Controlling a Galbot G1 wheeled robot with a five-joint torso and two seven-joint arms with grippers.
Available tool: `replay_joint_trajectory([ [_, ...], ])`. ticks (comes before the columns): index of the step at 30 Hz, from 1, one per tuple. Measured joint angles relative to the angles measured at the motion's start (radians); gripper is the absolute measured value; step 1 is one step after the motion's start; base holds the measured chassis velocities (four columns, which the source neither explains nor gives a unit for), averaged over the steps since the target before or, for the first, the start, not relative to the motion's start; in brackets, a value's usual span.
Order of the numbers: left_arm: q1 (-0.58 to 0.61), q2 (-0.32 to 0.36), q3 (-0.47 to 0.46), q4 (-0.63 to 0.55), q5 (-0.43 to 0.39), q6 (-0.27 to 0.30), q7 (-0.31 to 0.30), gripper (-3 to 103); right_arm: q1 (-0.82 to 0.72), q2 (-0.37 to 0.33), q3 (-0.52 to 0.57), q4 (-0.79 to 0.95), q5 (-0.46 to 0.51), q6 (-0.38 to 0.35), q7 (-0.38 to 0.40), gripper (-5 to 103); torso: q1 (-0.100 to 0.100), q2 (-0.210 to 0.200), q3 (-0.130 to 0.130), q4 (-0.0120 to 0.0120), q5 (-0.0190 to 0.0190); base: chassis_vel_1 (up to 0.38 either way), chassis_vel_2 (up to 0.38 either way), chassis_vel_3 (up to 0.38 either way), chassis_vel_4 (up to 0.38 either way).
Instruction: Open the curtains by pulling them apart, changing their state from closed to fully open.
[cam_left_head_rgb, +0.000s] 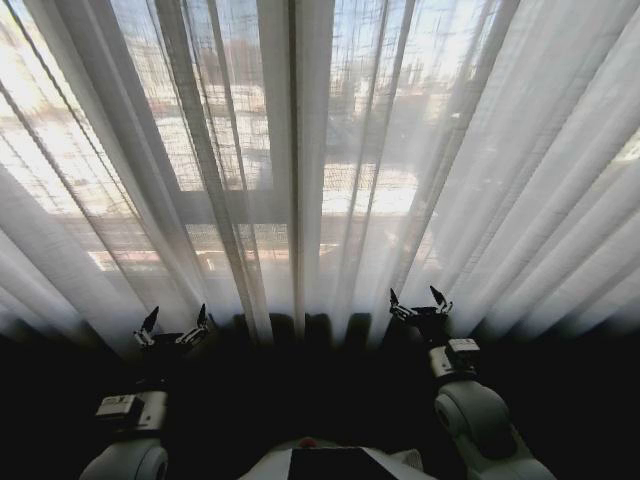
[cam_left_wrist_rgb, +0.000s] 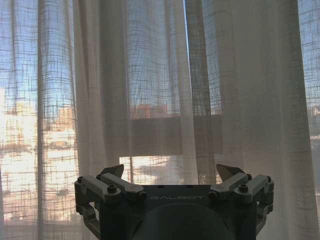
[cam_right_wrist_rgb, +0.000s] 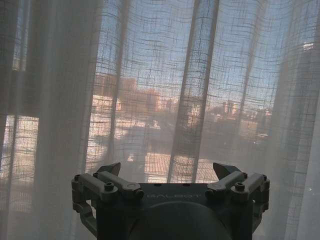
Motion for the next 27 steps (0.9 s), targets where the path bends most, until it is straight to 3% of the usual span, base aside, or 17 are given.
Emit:
replay_joint_trajectory([
  [11,0.001,-0.007,0.002,0.004,0.007,-0.005,0.001,100,0.003,0.006,-0.015,-0.01,-0.009,0.006,-0.003,100,0.001,0.0,0.0,0.0001,-0.0003,0.146,0.15,-0.114,-0.157],
  [27,0.01,-0.016,0.001,0.005,0.012,-0.024,0.0,100,-0.001,0.008,-0.017,-0.009,-0.01,0.011,-0.003,100,0.001,0.0,0.0,0.0,-0.0001,0.317,0.323,-0.329,-0.313],
])
